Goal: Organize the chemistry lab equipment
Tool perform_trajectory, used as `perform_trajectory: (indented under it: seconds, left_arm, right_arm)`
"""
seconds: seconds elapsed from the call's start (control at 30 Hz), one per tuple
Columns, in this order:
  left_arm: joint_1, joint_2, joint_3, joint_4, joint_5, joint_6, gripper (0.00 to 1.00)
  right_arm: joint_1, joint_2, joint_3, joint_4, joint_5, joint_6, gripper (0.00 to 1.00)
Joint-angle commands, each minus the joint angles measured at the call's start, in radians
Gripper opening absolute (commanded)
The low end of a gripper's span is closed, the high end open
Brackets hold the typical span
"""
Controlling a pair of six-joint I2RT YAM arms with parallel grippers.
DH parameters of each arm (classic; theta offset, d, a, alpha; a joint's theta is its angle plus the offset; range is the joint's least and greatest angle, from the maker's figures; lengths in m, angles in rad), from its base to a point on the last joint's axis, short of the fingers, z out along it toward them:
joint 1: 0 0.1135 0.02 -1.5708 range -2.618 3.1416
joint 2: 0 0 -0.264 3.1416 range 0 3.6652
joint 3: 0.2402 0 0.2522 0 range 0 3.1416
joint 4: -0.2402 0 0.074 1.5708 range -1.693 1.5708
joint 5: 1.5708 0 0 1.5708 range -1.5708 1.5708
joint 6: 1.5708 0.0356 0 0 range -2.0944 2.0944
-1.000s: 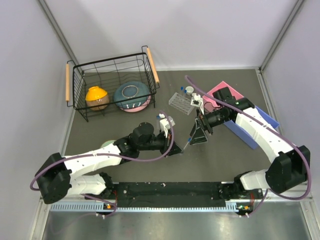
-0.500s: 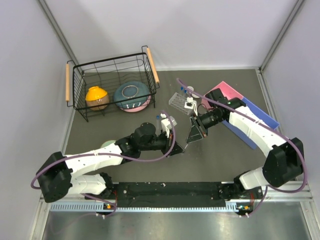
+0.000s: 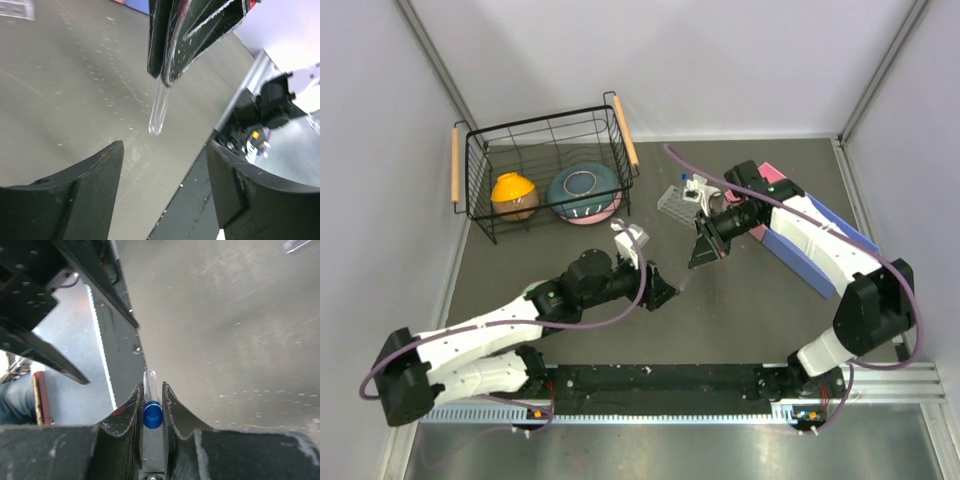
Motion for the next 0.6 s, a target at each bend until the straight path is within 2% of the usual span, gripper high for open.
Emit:
perform_trajectory:
  seconds: [0.0, 0.07, 0.23, 0.4, 0.57]
  left_arm:
    - [0.003, -0.119, -0.026, -0.154, -0.316, 0.012, 0.75]
    - [0.008, -0.185, -0.041, -0.243, -0.396, -0.01, 0.8]
    - [0.022, -0.334, -0.104, -0.325, -0.531, -0.037, 0.84]
    - [0.031, -0.41, -0.17, -0.355, -0.583, -0.067, 0.87]
    - [0.042, -0.407, -0.167, -0.375, -0.603, -0.061, 0.88]
  right_arm:
    - [-0.049, 0.083, 0.147, 0.01, 0.116, -0.045, 0.08]
    - [-0.083, 0.141, 0.225, 0.014, 0.165, -0.057, 0.08]
    - [-0.117, 0.27, 0.396, 0.054, 0.364, -0.062, 0.1]
    - [-0.117, 0.41, 0.559, 0.157, 0.563, -0.042, 0.11]
    - [-0.117, 0.519, 0.686, 0.198, 0.637, -0.029, 0.11]
